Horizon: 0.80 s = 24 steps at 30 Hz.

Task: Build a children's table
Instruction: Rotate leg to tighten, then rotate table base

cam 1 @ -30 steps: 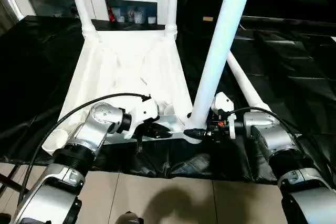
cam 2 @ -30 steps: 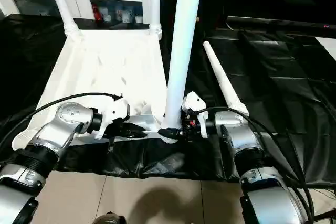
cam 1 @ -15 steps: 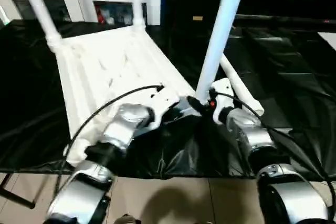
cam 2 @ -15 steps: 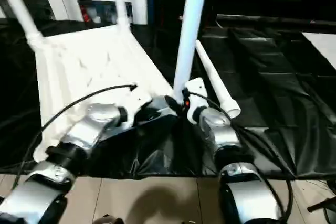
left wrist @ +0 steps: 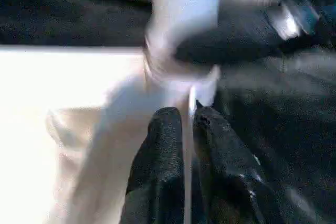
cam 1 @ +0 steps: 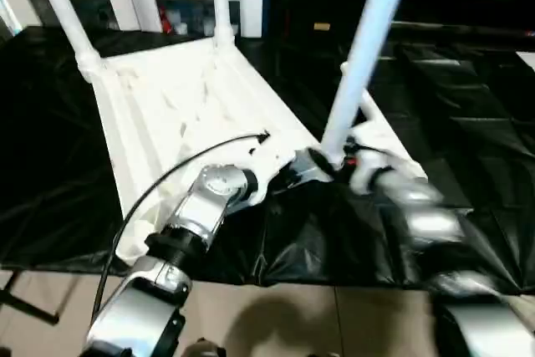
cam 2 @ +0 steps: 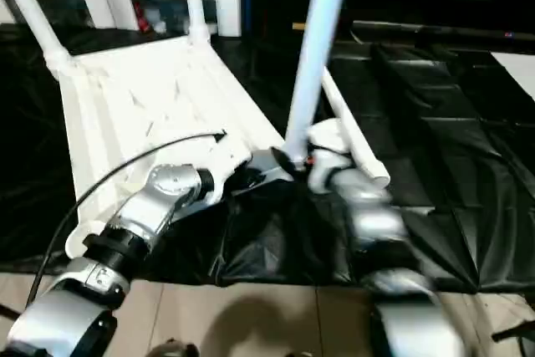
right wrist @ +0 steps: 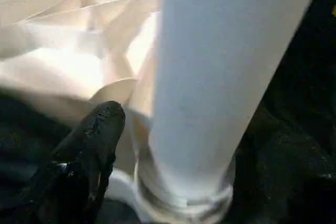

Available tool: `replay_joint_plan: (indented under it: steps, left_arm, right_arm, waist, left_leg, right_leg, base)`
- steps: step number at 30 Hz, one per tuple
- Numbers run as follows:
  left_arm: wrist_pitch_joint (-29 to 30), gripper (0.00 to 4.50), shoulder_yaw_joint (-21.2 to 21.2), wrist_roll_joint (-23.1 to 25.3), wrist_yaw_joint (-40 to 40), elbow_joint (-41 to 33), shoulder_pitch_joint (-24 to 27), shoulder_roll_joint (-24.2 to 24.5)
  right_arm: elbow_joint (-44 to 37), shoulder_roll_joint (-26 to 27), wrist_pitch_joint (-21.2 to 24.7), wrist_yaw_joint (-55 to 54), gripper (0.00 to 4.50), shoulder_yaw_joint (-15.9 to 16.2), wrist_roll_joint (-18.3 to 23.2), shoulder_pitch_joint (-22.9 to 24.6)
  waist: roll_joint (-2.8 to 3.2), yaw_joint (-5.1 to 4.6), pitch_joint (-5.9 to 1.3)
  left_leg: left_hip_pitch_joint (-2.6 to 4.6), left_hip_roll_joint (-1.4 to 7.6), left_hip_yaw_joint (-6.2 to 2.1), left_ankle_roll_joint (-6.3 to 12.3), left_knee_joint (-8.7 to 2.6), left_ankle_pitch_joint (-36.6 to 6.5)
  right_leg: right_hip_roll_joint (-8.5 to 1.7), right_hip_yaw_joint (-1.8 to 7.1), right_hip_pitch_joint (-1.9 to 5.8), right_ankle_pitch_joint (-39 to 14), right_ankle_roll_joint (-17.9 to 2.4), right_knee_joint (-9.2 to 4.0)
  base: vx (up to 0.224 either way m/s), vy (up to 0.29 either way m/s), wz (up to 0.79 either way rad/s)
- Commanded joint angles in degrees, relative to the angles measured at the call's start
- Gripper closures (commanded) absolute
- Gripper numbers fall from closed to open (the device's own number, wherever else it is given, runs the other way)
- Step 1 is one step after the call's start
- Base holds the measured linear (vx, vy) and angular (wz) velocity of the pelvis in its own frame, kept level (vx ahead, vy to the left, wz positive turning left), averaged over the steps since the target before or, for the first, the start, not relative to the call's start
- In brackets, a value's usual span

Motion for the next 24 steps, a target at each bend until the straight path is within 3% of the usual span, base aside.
replay_joint_plan:
  steps: [1,2,4,8,11,13,15,19,24]
  left_arm:
    - [-0.42,3.54,1.55,-0.62,1.34,-1.28,-0.90,1.10]
    - [-0.10,3.44,2.46,-0.86,1.80,-1.49,-1.16,1.95]
    - [0.11,3.44,3.38,-0.86,2.19,-1.76,-1.43,3.29]
    - [3.24,3.44,8.55,-1.08,5.97,-3.69,-2.65,9.66]
    - [3.87,3.44,10.86,1.87,8.66,-3.53,-2.81,17.66]
    - [4.56,3.44,11.60,2.82,9.65,-1.57,-2.20,21.09]
    - [4.60,3.37,11.14,4.32,10.30,-0.06,-1.40,23.46]
    - [7.02,3.84,11.12,6.07,11.48,-1.65,0.36,25.91]
    - [10.25,4.29,8.29,8.58,11.38,-2.99,2.41,28.30]
  right_arm:
    - [-2.59,-1.72,-0.35,4.62,0.58,0.92,1.80,1.47]
    - [-3.88,-2.47,0.11,5.87,0.58,0.59,2.84,1.89]
    - [-5.39,-3.53,0.67,7.53,0.58,0.31,3.81,2.39]
    - [-12.13,-7.71,5.67,12.76,0.58,-0.59,6.02,4.47]
    - [-15.56,-9.17,8.78,16.45,0.58,2.50,5.58,5.88]
    - [-11.72,-7.50,9.37,12.08,0.58,4.37,1.64,4.33]
    - [-8.83,-5.53,8.98,9.32,0.77,4.95,0.26,3.03]
    - [-8.99,-2.97,10.81,7.91,1.20,6.31,0.54,2.39]
    - [-7.45,-0.91,13.36,5.16,1.63,8.98,-2.07,0.79]
  waist:
    - [-1.10,0.14,-4.47]
    - [-1.34,0.07,-4.44]
    - [-1.26,0.07,-4.38]
    - [-1.22,0.02,-4.45]
    - [-1.09,0.04,-4.21]
    - [-0.99,-0.27,-4.07]
    - [-0.97,-0.35,-3.98]
    - [-0.61,-0.29,-3.89]
    - [-0.58,-0.16,-3.97]
  left_leg:
    - [0.55,2.09,-0.90,6.46,-2.65,-9.58]
    - [0.58,2.07,-0.88,6.37,-2.70,-9.99]
    - [0.57,2.10,-0.98,5.93,-2.72,-10.41]
    - [0.57,2.17,-1.11,5.77,-2.52,-8.67]
    - [0.62,2.26,-1.24,5.13,-2.60,-10.19]
    - [0.79,2.25,-1.24,3.72,-2.82,-11.30]
    - [1.01,2.25,-1.24,1.56,-2.90,-13.37]
    - [1.18,2.56,-1.60,-0.59,-3.41,-16.65]
    - [1.27,2.53,-1.65,-1.52,-3.58,-17.55]
  right_leg:
    - [-3.40,2.27,3.58,-6.70,-13.25,-3.29]
    - [-3.40,2.24,3.57,-7.92,-12.92,-3.44]
    - [-3.36,2.25,3.52,-10.18,-11.85,-3.58]
    - [-3.02,2.26,3.27,-8.55,-11.59,-2.97]
    - [-2.97,2.14,2.88,-10.78,-11.15,-3.03]
    - [-2.97,2.13,2.49,-13.39,-10.67,-3.29]
    - [-3.12,2.29,2.18,-15.81,-10.81,-3.48]
    - [-3.32,2.42,2.06,-17.78,-9.68,-3.44]
    - [-3.19,2.59,1.89,-14.89,-10.05,-3.21]
  base:
    - [0.000,0.000,0.00]
    - [0.000,0.000,0.00]
    - [0.000,0.000,0.00]
    - [0.000,0.000,0.00]
    - [0.000,0.000,0.00]
    - [0.000,0.000,0.00]
    - [0.000,0.000,0.00]
    - [0.000,0.000,0.00]
    - [0.000,0.000,0.00]
